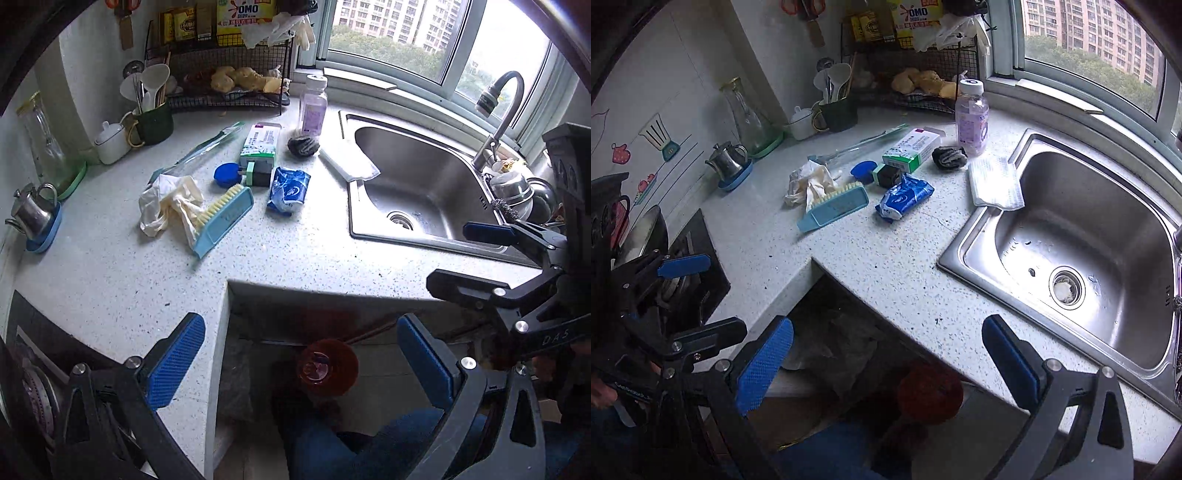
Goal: Collect trash
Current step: 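Raise both empty tools back up to the counter, then grasp the blue wipes packet with the right gripper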
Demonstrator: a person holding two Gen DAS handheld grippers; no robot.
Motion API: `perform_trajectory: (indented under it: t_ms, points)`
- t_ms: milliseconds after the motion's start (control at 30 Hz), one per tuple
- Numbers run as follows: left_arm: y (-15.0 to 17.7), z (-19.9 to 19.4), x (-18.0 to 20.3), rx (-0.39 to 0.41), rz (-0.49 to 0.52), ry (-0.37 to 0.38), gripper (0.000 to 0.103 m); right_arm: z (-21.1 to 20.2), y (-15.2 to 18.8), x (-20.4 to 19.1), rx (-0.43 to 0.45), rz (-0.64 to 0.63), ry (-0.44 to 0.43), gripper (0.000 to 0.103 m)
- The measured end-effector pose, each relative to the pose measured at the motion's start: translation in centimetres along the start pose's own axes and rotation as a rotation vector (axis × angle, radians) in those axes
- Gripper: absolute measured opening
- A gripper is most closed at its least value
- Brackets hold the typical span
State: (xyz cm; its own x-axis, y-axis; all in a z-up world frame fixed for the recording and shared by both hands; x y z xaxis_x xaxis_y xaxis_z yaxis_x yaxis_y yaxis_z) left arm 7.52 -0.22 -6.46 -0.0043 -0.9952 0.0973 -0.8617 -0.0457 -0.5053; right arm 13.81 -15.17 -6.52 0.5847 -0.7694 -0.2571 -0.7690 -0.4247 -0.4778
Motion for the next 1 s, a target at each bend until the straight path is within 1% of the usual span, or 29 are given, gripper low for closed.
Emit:
perform_trajectory:
  t_ms: [100, 200, 300, 400, 500, 700, 767, 867, 933, 1000]
  points:
    - [-1.7, 0.5, -2.1, 0.001, -0.028, 0.027, 0.103, 0.5, -2.2, -1.3, 0.01, -0.011, -0.015, 0.102]
    - [-3.6, 0.9, -4.3, 0.015, -0.039, 0.008, 0.103, 1.6, -4.8, -2.1, 0.008, -0.001, -0.023, 0.102]
    - [-5.2, 2.0, -6.8, 0.024, -0.059, -0.001, 0.103, 2.8, -6.9, -2.5, 0.003, -0.006, 0.003, 0.102]
    - [-6.8, 3.9, -9.1, -0.002, -0.074, -0.019, 0.103, 4.9, -8.8, -2.4, -0.021, 0.002, 0.028, 0.102]
    - [-7.8, 5.9, -10.5, -0.025, -0.064, -0.015, 0.103, 7.5, -10.5, -2.1, -0.066, 0.019, 0.044, 0.102]
    - [-9.3, 9.6, -12.8, -0.076, -0.061, -0.01, 0.103, 12.7, -12.3, -1.1, -0.17, 0.072, 0.061, 0.095]
    - [-9.5, 10.3, -13.4, -0.084, -0.066, -0.003, 0.103, 14.3, -12.5, -0.7, -0.211, 0.09, 0.064, 0.09]
    - [-9.7, 11.5, -14.2, -0.114, -0.071, 0.027, 0.103, 16.4, -12.8, -0.2, -0.26, 0.117, 0.098, 0.089]
    - [-9.7, 12.3, -14.6, -0.134, -0.067, 0.03, 0.103, 17.2, -12.9, 0.0, -0.278, 0.139, 0.114, 0.085]
    - [-9.7, 12.8, -14.8, -0.146, -0.058, 0.025, 0.103, 18.0, -13.2, 0.2, -0.291, 0.163, 0.108, 0.085]
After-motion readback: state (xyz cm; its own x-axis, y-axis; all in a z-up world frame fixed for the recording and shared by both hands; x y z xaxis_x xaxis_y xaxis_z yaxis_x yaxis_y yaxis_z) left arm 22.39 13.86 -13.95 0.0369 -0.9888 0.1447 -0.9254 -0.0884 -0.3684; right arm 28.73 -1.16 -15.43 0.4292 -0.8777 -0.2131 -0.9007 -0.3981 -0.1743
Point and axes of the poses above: each gripper's, at about its wrist camera, not at the fingertips, and z roughly the way its jaws point, x to its right, y to its underside, the point moved 1 cm from there along z, roughly the way its jaws point, and after that the axes turned 6 degrees about z, right-handed, at the moved point
